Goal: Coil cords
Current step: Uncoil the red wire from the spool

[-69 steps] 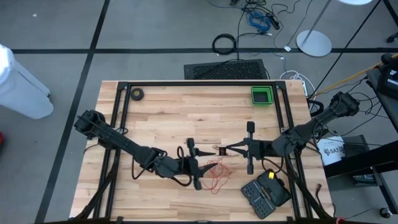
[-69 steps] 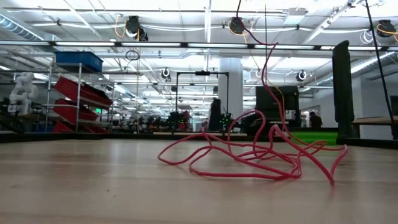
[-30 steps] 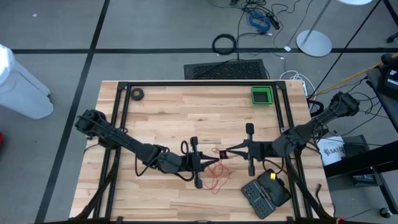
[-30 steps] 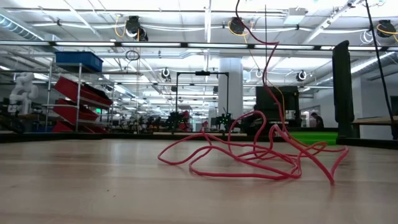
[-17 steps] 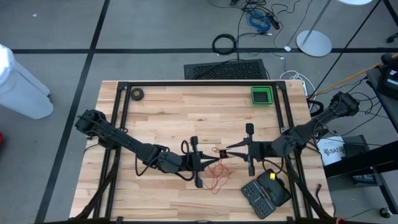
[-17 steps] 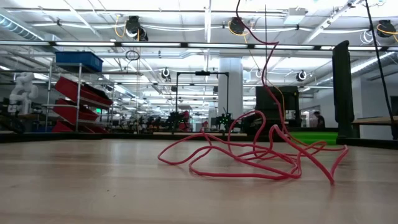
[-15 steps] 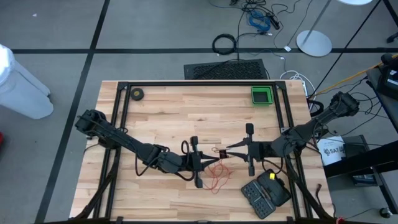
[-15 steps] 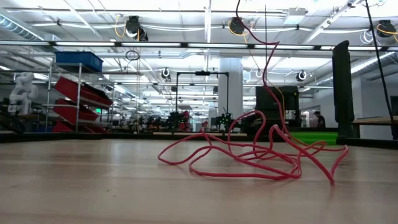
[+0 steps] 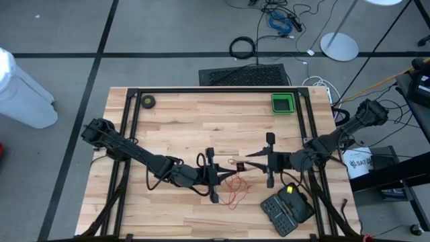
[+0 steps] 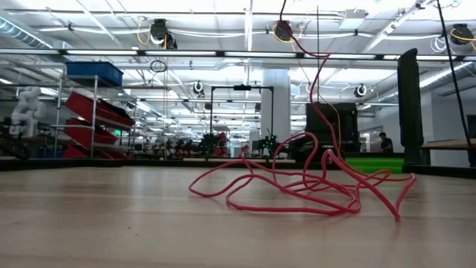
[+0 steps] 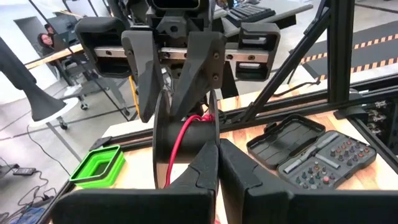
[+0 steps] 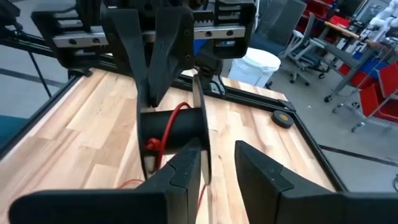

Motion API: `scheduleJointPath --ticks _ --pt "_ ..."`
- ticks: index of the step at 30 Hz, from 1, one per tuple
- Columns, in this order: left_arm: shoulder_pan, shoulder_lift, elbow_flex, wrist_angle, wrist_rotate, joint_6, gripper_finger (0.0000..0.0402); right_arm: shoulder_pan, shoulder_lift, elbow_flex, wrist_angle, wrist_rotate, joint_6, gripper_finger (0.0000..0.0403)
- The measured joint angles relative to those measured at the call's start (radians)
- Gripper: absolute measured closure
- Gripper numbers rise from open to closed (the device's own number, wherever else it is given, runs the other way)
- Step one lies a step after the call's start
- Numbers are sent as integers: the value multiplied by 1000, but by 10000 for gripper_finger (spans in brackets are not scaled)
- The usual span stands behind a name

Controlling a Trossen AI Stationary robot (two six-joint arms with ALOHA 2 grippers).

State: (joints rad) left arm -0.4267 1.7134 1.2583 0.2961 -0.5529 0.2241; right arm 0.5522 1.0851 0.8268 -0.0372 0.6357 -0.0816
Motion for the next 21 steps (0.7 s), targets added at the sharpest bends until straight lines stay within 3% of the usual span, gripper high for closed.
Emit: scheduleJointPath --ticks 8,21 --pt "0 0 0 -3 -1 17 394 8 0 0 -59 -11 -2 302" --pt "-20 0 0 -52 -1 161 394 26 0 0 -42 -9 -81 175"
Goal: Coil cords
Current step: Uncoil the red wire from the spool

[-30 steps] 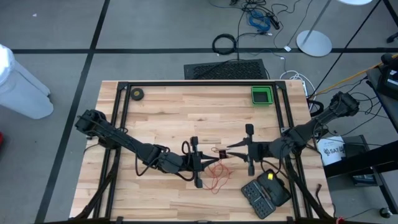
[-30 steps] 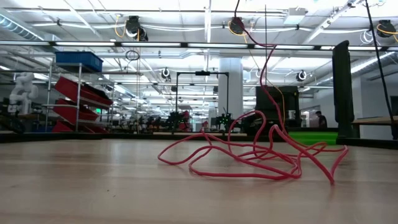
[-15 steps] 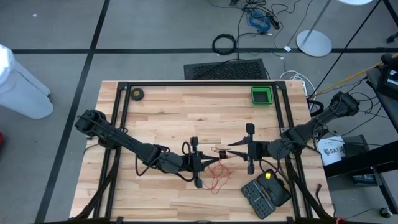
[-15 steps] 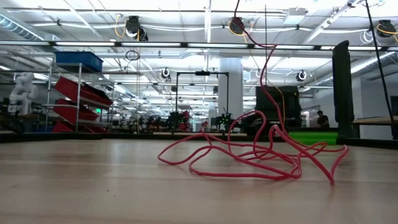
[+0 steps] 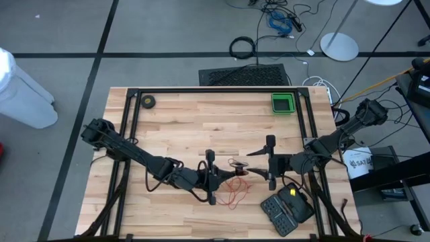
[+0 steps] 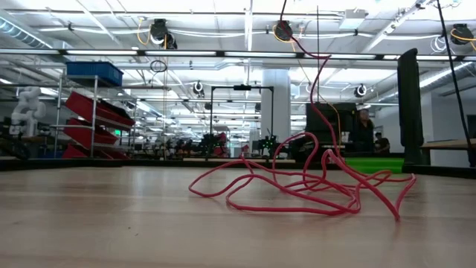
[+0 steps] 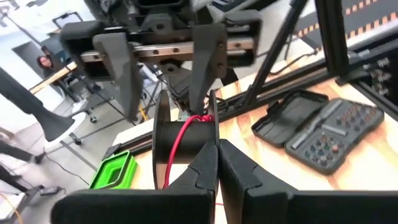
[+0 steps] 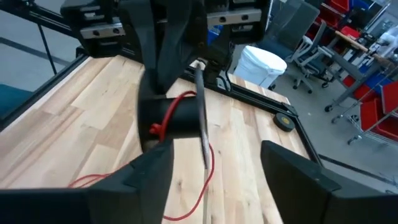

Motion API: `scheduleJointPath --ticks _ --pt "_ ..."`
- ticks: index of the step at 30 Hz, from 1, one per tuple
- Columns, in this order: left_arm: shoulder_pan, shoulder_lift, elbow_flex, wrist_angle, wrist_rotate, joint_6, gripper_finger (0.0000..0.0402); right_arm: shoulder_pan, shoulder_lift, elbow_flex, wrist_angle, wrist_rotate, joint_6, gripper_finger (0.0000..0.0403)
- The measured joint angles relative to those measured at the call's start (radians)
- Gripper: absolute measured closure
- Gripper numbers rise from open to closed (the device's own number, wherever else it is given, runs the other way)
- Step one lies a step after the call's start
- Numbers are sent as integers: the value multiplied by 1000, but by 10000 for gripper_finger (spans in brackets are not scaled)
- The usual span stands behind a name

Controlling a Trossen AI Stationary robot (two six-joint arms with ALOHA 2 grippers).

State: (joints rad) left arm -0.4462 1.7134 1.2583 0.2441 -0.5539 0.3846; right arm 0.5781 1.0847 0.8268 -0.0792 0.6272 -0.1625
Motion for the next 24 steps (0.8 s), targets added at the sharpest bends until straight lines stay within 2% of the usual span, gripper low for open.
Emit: scheduleJointPath --ticks 6,10,13,18,24 --pt "-21 0 0 -1 0 89 394 0 0 0 -1 -4 49 156" --pt "-28 0 0 0 0 103 394 0 0 0 -1 -4 165 156" --pt "-27 0 0 0 0 103 394 0 0 0 -2 -4 189 156" --pt "-27 0 0 0 0 103 394 3 0 0 -3 -3 9 156" --pt "-27 0 0 0 0 103 394 22 2 0 -4 0 -51 156"
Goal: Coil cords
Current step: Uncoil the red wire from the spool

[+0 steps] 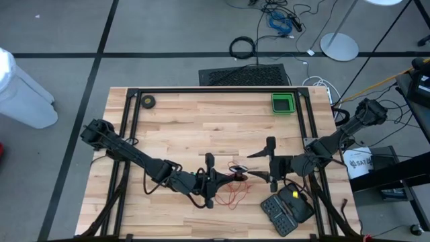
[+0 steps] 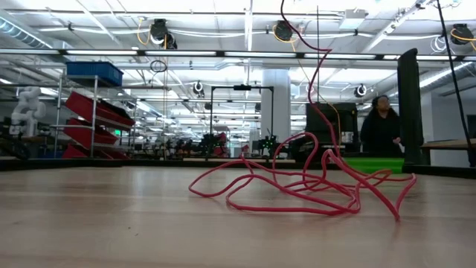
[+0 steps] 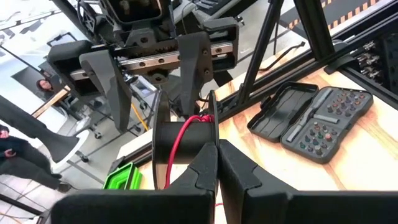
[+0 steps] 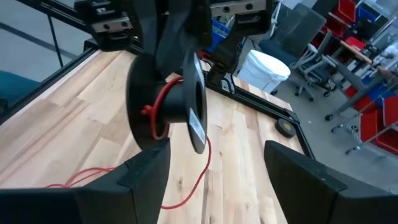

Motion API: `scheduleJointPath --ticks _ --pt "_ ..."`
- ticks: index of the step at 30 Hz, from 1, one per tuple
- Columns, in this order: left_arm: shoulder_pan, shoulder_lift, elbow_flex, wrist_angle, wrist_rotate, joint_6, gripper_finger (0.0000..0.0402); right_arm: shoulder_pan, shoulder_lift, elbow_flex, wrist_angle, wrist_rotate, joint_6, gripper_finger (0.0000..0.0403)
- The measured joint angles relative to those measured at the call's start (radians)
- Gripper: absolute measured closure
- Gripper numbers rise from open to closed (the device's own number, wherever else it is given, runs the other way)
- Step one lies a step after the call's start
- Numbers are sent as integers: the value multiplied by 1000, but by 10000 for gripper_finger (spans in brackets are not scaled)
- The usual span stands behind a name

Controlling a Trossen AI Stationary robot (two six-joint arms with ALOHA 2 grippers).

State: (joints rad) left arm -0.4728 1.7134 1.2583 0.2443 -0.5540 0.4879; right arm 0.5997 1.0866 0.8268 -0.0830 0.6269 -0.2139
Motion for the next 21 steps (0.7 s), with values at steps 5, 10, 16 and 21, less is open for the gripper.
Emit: scheduleJointPath --ticks 5,10,16,21 --pt "0 0 0 0 0 0 394 4 0 0 4 0 -6 156" --pt "0 0 0 1 0 -1 394 4 0 0 43 -2 -9 171" --pt "0 0 0 1 0 -3 394 4 1 0 100 -54 -38 192" --pt "0 0 0 12 0 -6 394 4 4 0 103 -56 -37 202"
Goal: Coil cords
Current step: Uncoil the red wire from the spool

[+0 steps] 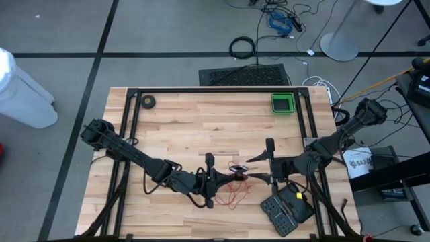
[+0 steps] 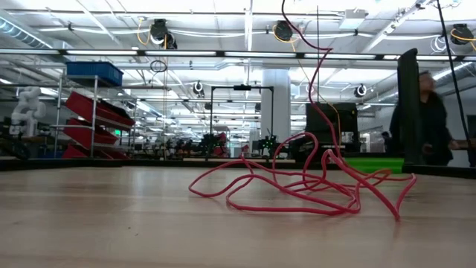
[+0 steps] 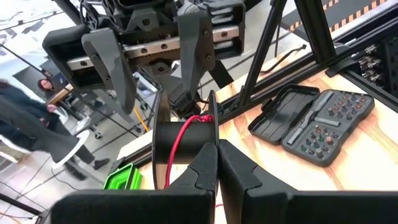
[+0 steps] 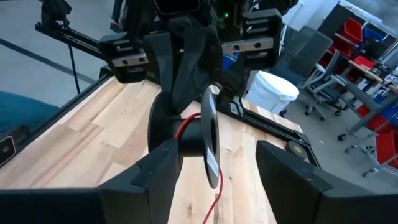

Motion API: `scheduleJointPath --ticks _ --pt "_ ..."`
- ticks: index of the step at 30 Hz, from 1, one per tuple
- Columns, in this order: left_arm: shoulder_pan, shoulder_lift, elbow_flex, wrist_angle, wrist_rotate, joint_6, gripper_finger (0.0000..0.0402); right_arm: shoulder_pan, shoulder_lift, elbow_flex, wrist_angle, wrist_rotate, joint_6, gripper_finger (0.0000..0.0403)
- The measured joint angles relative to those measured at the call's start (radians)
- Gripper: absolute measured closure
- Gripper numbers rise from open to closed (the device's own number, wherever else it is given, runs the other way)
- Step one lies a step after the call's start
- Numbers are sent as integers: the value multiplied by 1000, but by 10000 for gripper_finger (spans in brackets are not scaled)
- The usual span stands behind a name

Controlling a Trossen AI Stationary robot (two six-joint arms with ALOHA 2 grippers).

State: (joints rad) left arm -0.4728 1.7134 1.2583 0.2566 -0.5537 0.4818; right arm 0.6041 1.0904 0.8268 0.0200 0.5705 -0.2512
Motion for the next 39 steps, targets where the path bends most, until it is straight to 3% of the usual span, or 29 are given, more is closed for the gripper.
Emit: scheduleJointPath --ticks 24,39 --pt "0 0 0 -2 -1 -5 394 -34 66 0 18 3 -25 241" --pt "0 0 0 -1 0 -6 394 -34 66 0 17 -1 10 306"
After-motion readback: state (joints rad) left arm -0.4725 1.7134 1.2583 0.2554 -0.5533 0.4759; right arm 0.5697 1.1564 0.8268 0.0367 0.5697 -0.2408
